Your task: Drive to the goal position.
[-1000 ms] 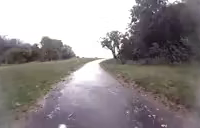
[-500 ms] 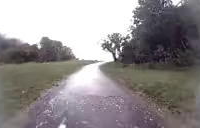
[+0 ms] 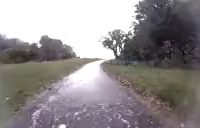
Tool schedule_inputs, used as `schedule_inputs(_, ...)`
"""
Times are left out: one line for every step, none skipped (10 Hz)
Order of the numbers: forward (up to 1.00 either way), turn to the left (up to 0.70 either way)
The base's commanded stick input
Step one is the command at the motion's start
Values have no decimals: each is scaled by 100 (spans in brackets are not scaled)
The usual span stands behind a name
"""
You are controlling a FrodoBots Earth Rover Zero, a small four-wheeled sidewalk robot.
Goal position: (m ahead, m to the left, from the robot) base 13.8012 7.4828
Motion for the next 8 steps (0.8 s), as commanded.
schedule_inputs(100,0)
schedule_inputs(100,0)
schedule_inputs(100,0)
schedule_inputs(100,0)
schedule_inputs(100,0)
schedule_inputs(100,15)
schedule_inputs(100,0)
schedule_inputs(100,0)
